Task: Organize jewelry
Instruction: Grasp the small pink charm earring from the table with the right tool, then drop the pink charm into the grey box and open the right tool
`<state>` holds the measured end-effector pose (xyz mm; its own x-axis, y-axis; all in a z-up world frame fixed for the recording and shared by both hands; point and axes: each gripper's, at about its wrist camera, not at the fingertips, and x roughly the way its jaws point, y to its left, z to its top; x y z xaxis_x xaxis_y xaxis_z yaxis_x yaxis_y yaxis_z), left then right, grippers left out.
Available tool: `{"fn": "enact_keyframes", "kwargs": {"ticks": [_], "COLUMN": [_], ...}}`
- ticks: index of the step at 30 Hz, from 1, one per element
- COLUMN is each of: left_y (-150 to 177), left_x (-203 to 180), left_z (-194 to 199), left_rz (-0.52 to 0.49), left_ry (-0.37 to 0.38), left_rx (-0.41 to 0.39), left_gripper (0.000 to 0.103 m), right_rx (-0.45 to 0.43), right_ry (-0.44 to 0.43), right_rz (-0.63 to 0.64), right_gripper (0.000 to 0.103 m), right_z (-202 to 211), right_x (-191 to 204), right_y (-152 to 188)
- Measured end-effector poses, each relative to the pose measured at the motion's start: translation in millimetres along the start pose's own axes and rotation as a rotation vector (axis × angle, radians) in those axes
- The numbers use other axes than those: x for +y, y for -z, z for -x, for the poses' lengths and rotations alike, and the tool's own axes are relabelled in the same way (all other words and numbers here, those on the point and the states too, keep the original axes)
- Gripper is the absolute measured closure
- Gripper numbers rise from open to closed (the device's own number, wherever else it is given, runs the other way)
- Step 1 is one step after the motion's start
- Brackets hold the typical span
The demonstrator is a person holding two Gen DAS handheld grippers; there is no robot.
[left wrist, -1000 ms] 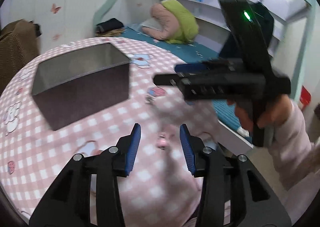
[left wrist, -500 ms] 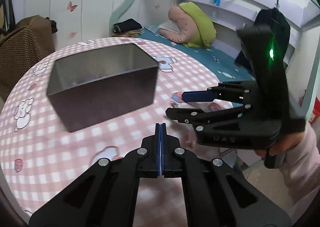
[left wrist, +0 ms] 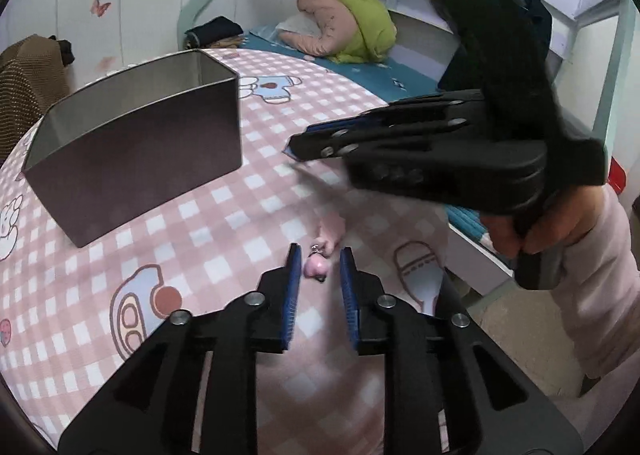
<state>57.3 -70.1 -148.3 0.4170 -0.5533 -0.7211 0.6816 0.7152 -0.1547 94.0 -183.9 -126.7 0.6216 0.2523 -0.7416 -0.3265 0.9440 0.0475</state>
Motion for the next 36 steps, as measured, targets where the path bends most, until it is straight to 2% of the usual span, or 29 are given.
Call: {"fn": "enact_keyframes", "kwargs": {"ticks": [5,9,17,22,25,31,32,33,34,35,36], "left_y": [-2,-7,-42,-69,-78,-80,-80,-80,-78,-78,-76], "left_x": [-1,12,41,61,75,99,101,104,105,105,106], "left_z": [-3,3,66,100,103,84,79,76,75,74,74], "left_rz": [0.012,0.066,0.1,0.132,0.166,0.243,0.257,0.268,0.272,0.276,0.279], "left_ry": [-0.013,-0.044,-0.165,-0.2,-0.224,-0.279,-0.299,-0.325,-0.346,-0.366,-0.374], "left_rx": [-0.001,-0.03,-0.224,-0.331,-0.346,-0.297,-0.281,-0.274,-0.268,-0.258,-0.257], "left_gripper": [0.091,0.092,0.092,0.092,0.092,0.091,0.091,0.089,0.087,0.074,0.059], "right_rx": [-0.041,-0.074,-0.187,-0.234,-0.226,-0.189,-0.182,-0.182,-0.186,-0.194,-0.211], "right_ry": [0.013,0.012,-0.023,-0.069,-0.093,-0.128,-0.132,-0.131,-0.126,-0.115,-0.099], "right_rz": [-0.016,-0.027,0.027,0.082,0.095,0.085,0.082,0.07,0.061,0.053,0.045], "right_gripper": [0.089,0.089,0.089,0.089,0.089,0.088,0.083,0.069,0.06,0.045,0.043], "right_z": [16,28,55,56,44,24,23,23,24,26,30], "right_x": [-8,-10,12,40,52,60,60,59,58,58,56], "right_y": [-4,-10,-46,-72,-82,-89,-88,-88,-88,-89,-89]}}
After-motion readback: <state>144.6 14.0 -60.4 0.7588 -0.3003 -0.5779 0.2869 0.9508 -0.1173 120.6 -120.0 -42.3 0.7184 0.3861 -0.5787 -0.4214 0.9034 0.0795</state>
